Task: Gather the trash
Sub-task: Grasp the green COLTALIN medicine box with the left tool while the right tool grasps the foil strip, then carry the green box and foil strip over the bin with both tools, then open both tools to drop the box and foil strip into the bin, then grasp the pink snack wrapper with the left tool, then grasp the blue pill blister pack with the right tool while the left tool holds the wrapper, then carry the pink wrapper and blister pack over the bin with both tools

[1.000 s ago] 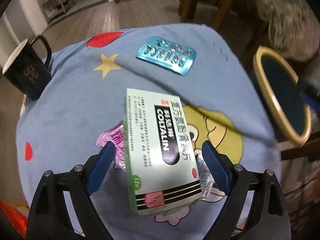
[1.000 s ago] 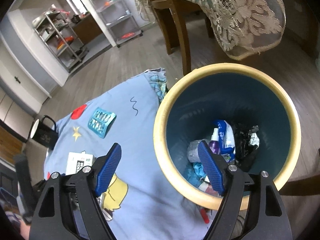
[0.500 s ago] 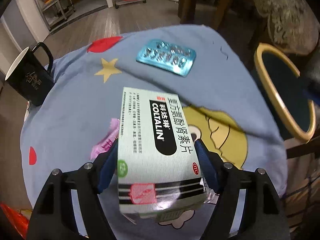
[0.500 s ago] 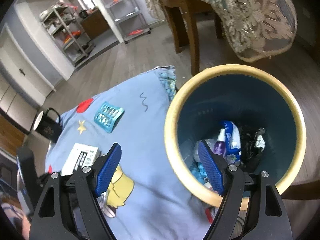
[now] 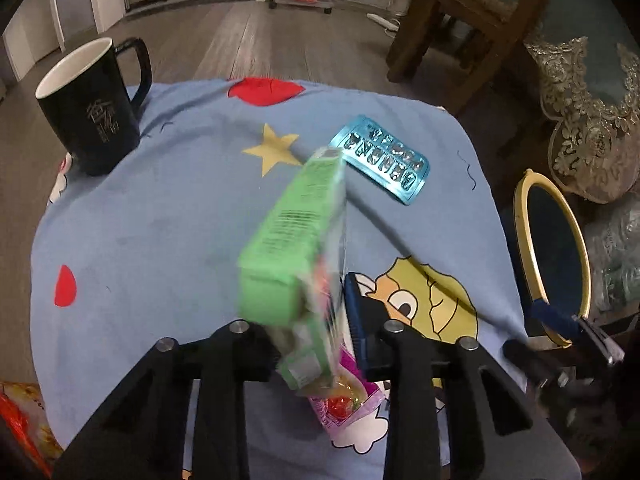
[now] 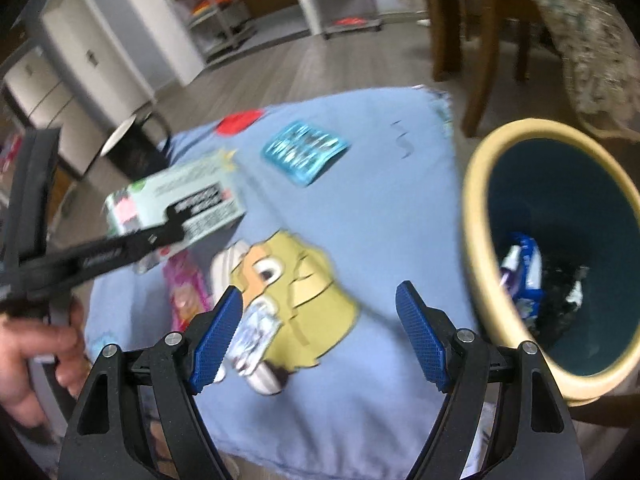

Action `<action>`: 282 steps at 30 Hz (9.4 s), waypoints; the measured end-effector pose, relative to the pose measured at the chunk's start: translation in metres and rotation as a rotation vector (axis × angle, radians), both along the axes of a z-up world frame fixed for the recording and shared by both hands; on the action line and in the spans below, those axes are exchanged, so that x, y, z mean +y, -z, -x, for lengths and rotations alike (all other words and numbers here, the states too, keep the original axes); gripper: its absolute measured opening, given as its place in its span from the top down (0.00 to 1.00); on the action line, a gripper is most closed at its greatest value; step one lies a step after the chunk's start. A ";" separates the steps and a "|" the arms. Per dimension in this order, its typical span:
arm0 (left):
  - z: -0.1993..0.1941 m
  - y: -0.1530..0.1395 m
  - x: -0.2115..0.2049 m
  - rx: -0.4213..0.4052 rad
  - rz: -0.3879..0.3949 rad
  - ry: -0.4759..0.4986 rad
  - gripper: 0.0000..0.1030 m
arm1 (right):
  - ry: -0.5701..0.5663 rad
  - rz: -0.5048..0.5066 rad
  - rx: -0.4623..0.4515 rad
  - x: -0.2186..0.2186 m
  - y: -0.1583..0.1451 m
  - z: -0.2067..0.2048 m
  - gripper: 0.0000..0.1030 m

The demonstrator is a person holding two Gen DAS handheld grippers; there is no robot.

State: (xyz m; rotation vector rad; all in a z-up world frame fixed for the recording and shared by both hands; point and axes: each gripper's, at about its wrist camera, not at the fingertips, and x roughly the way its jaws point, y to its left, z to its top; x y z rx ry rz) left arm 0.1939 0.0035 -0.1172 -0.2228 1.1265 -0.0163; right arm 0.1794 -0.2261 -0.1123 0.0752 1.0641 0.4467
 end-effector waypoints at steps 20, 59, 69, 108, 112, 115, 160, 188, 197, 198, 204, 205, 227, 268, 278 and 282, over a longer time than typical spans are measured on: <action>0.001 0.010 0.008 0.012 0.039 0.015 0.80 | -0.158 0.138 0.058 0.053 0.043 0.024 0.52; 0.002 -0.032 -0.017 -0.144 0.099 0.084 0.84 | 0.018 -0.092 -0.049 -0.004 -0.013 0.006 0.96; 0.002 -0.044 -0.057 -0.172 0.124 0.181 0.84 | 0.144 -0.141 -0.118 -0.046 -0.041 0.001 0.95; -0.034 -0.027 -0.229 -0.084 0.266 0.498 0.83 | 0.633 -0.176 0.010 -0.187 -0.011 -0.002 0.95; -0.036 -0.024 -0.232 -0.074 0.279 0.506 0.78 | 0.652 -0.175 0.037 -0.190 -0.003 -0.002 0.95; -0.036 -0.026 -0.228 -0.081 0.304 0.495 0.51 | 0.667 -0.183 0.052 -0.192 -0.001 -0.002 0.95; 0.051 -0.031 -0.002 -0.066 0.081 -0.069 0.17 | 0.498 -0.266 0.016 -0.122 -0.002 -0.022 0.39; 0.033 0.026 -0.004 0.050 0.110 -0.077 0.92 | 0.333 -0.196 -0.002 -0.081 -0.004 -0.022 0.38; 0.026 0.006 0.010 -0.032 0.189 -0.149 0.92 | 0.045 -0.058 -0.031 -0.015 -0.006 -0.040 0.29; 0.023 0.006 0.012 -0.038 0.196 -0.160 0.92 | 0.008 -0.033 -0.040 -0.007 -0.007 -0.045 0.28; 0.018 0.000 0.023 -0.067 0.234 -0.202 0.92 | -0.164 0.090 -0.065 0.033 -0.007 -0.081 0.25; 0.018 -0.002 0.023 -0.070 0.237 -0.205 0.92 | -0.192 0.113 -0.066 0.040 -0.006 -0.087 0.25; 0.003 -0.008 0.021 -0.081 0.324 -0.204 0.92 | -0.517 0.340 -0.003 0.119 0.054 -0.182 0.14; 0.002 -0.030 -0.063 -0.109 0.302 0.021 0.92 | 0.137 -0.078 -0.109 -0.071 -0.061 -0.009 0.32; -0.005 -0.051 -0.137 -0.122 0.274 0.243 0.92 | 0.396 -0.089 -0.166 -0.132 -0.073 0.001 0.32; -0.015 -0.056 -0.160 -0.123 0.264 0.300 0.92 | 0.486 -0.128 -0.161 -0.156 -0.072 0.003 0.32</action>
